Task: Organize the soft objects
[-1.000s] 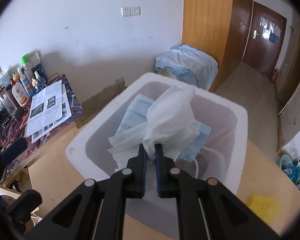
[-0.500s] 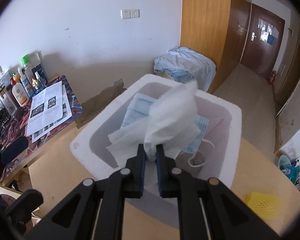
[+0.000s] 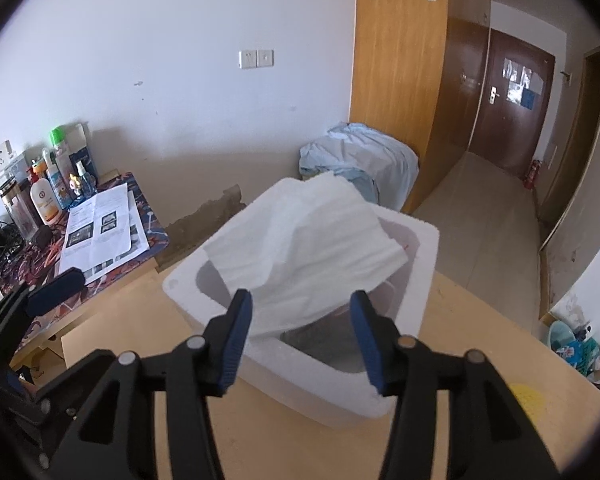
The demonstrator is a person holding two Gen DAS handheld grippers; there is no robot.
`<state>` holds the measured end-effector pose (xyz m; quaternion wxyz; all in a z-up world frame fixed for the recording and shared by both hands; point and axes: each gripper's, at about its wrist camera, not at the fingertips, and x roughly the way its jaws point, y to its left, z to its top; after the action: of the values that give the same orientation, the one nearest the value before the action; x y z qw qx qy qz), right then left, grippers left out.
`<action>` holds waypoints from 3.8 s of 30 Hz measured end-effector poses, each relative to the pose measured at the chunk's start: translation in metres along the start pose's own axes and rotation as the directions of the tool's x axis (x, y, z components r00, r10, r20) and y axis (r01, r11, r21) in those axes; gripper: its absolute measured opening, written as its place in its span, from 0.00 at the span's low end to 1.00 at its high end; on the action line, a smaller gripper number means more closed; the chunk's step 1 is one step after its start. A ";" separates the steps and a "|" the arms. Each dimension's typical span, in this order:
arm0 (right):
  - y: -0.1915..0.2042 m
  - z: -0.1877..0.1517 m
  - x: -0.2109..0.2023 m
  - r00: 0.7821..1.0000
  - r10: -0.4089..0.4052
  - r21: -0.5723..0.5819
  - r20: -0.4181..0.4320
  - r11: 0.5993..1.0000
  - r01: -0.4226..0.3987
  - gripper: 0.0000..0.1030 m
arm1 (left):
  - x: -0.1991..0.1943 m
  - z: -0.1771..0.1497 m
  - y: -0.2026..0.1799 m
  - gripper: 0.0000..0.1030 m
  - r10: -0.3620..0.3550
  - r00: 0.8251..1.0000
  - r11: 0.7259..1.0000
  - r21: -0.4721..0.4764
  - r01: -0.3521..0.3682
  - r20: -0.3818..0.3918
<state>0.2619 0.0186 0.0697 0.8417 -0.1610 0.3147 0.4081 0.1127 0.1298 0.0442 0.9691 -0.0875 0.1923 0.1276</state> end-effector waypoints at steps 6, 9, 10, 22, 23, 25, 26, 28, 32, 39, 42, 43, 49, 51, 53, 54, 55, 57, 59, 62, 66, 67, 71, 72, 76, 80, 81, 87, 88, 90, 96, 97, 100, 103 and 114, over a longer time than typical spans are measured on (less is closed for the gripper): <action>-0.002 0.014 -0.001 0.999 0.029 0.036 0.025 0.999 -0.030 0.54 | -0.002 -0.001 -0.001 0.80 0.000 1.000 1.000 -0.008 0.000 0.003; -0.004 0.022 0.013 0.999 0.043 0.045 -0.001 0.998 -0.043 0.39 | -0.003 -0.001 0.001 0.80 0.004 1.000 1.000 -0.010 -0.004 0.006; -0.003 0.023 0.020 0.999 0.042 0.041 -0.019 0.998 -0.041 0.33 | -0.004 -0.002 0.001 0.80 0.005 1.000 1.000 -0.011 -0.004 0.008; -0.002 0.021 0.066 0.986 -0.009 0.000 -0.169 1.000 0.009 0.15 | -0.007 -0.004 0.012 0.80 0.030 0.999 0.999 -0.034 -0.029 0.012; -0.003 0.019 0.070 0.982 -0.011 -0.002 -0.189 1.000 0.011 0.15 | -0.007 -0.004 0.012 0.80 0.028 1.000 0.999 -0.034 -0.028 0.011; -0.005 0.017 0.075 0.977 -0.008 0.002 -0.215 1.000 0.009 0.15 | -0.006 -0.005 0.013 0.80 0.028 1.000 0.999 -0.034 -0.028 0.009; -0.006 0.014 0.080 0.971 -0.007 0.006 -0.238 1.000 0.009 0.15 | -0.006 -0.005 0.014 0.80 0.029 1.000 0.999 -0.035 -0.029 0.009; -0.008 0.012 0.086 0.963 -0.010 0.005 -0.270 1.000 0.011 0.15 | -0.004 -0.006 0.016 0.80 0.027 1.000 0.999 -0.045 -0.027 0.005; -0.016 0.011 0.072 0.967 0.000 0.031 -0.253 0.999 0.008 0.15 | -0.004 -0.006 0.019 0.80 0.027 1.000 0.998 -0.049 -0.027 0.004; -0.016 0.005 0.029 0.986 0.028 0.027 -0.167 0.999 -0.024 0.16 | -0.002 -0.005 0.018 0.80 0.016 1.000 0.998 -0.052 -0.016 0.001; -0.012 0.005 0.022 0.989 0.021 0.022 -0.149 1.000 -0.018 0.18 | -0.004 -0.004 0.014 0.80 0.006 1.000 0.999 -0.045 -0.006 0.004; -0.013 0.004 0.020 0.989 0.021 0.024 -0.144 1.000 -0.018 0.21 | -0.004 -0.004 0.013 0.80 0.006 1.000 0.999 -0.042 -0.005 0.006; -0.017 0.002 -0.001 0.997 0.029 0.059 -0.067 0.998 -0.025 0.64 | -0.006 -0.004 0.008 0.80 -0.010 1.000 0.999 -0.037 0.010 0.005; -0.020 0.001 -0.008 0.998 0.039 0.071 -0.054 0.997 -0.035 0.64 | -0.006 -0.005 0.005 0.80 -0.016 1.000 0.999 -0.034 0.016 0.003; -0.026 -0.002 -0.016 0.999 0.034 0.087 -0.038 0.996 -0.030 0.64 | -0.005 -0.005 0.000 0.80 -0.030 1.000 0.999 -0.027 0.030 -0.004; -0.029 -0.004 -0.021 0.999 0.027 0.090 -0.029 0.996 -0.024 0.64 | -0.005 -0.006 -0.003 0.80 -0.038 0.999 0.999 -0.023 0.038 -0.008; -0.031 -0.006 -0.024 1.000 0.019 0.093 -0.025 0.996 -0.016 0.64 | -0.004 -0.007 -0.007 0.80 -0.052 0.999 0.998 -0.020 0.052 -0.013; -0.038 -0.012 -0.031 1.000 -0.007 0.108 -0.021 0.994 0.009 0.64 | -0.003 -0.009 -0.016 0.80 -0.083 0.996 0.997 -0.006 0.083 -0.023; -0.050 -0.019 -0.038 1.000 -0.025 0.141 -0.018 0.990 0.027 0.64 | -0.001 -0.012 -0.031 0.80 -0.121 0.992 0.992 0.021 0.122 -0.037; -0.067 -0.033 -0.053 0.998 -0.069 0.184 -0.014 0.980 0.071 0.64 | 0.000 -0.015 -0.049 0.80 -0.181 0.982 0.982 0.037 0.183 -0.053; -0.080 -0.055 -0.078 0.991 -0.130 0.212 -0.011 0.969 0.130 0.64 | 0.002 -0.018 -0.069 0.80 -0.249 0.965 0.967 0.039 0.252 -0.077; -0.082 -0.060 -0.083 0.990 -0.140 0.218 -0.011 0.966 0.139 0.64 | 0.003 -0.019 -0.073 0.80 -0.259 0.962 0.964 0.040 0.263 -0.082; -0.090 -0.085 -0.106 0.983 -0.181 0.249 -0.013 0.952 0.179 0.64 | 0.004 -0.020 -0.092 0.80 -0.315 0.944 0.946 0.041 0.320 -0.100; -0.092 -0.092 -0.112 0.980 -0.196 0.257 -0.013 0.947 0.193 0.64 | 0.004 -0.021 -0.096 0.80 -0.326 0.939 0.942 0.045 0.332 -0.105; -0.097 -0.118 -0.130 0.972 -0.233 0.290 -0.017 0.930 0.228 0.64 | 0.004 -0.023 -0.115 0.80 -0.365 0.923 0.926 0.059 0.374 -0.121; -0.101 -0.139 -0.140 0.966 -0.255 0.299 -0.033 0.920 0.253 0.64 | 0.006 -0.025 -0.132 0.80 -0.388 0.911 0.914 0.068 0.400 -0.139; -0.102 -0.144 -0.143 0.965 -0.261 0.302 -0.036 0.917 0.259 0.64 | 0.007 -0.025 -0.137 0.80 -0.395 0.907 0.910 0.073 0.408 -0.144; -0.100 -0.167 -0.153 0.960 -0.280 0.307 -0.032 0.911 0.276 0.64 | 0.007 -0.024 -0.159 0.80 -0.423 0.893 0.894 0.091 0.439 -0.154; -0.100 -0.170 -0.155 0.961 -0.277 0.311 -0.028 0.911 0.271 0.64 | 0.007 -0.024 -0.163 0.80 -0.431 0.888 0.888 0.099 0.448 -0.160; -0.100 -0.179 -0.160 0.962 -0.272 0.319 -0.021 0.910 0.264 0.64 | 0.008 -0.024 -0.171 0.80 -0.423 0.891 0.888 0.120 0.444 -0.165; -0.102 -0.195 -0.162 0.958 -0.285 0.321 -0.029 0.905 0.279 0.64 | 0.024 -0.027 -0.190 0.80 -0.413 0.884 0.879 0.157 0.450 -0.219; -0.104 -0.196 -0.161 0.957 -0.288 0.325 -0.033 0.903 0.282 0.64 | 0.026 -0.027 -0.192 0.80 -0.425 0.876 0.871 0.160 0.464 -0.228; -0.112 -0.199 -0.157 0.959 -0.281 0.345 -0.046 0.896 0.279 0.64 | 0.036 -0.028 -0.203 0.80 -0.457 0.850 0.844 0.172 0.507 -0.264; -0.116 -0.200 -0.154 0.961 -0.272 0.342 -0.046 0.900 0.271 0.64 | 0.044 -0.029 -0.208 0.80 -0.457 0.847 0.841 0.179 0.511 -0.272; -0.145 -0.190 -0.142 0.964 -0.265 0.367 -0.034 0.893 0.259 0.64 | 0.081 -0.032 -0.216 0.80 -0.428 0.853 0.856 0.169 0.489 -0.300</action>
<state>0.2339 -0.2538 0.0231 0.9067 -0.0378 0.3541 0.2259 0.2344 -0.0652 0.0090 0.9422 -0.0291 0.3008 -0.1450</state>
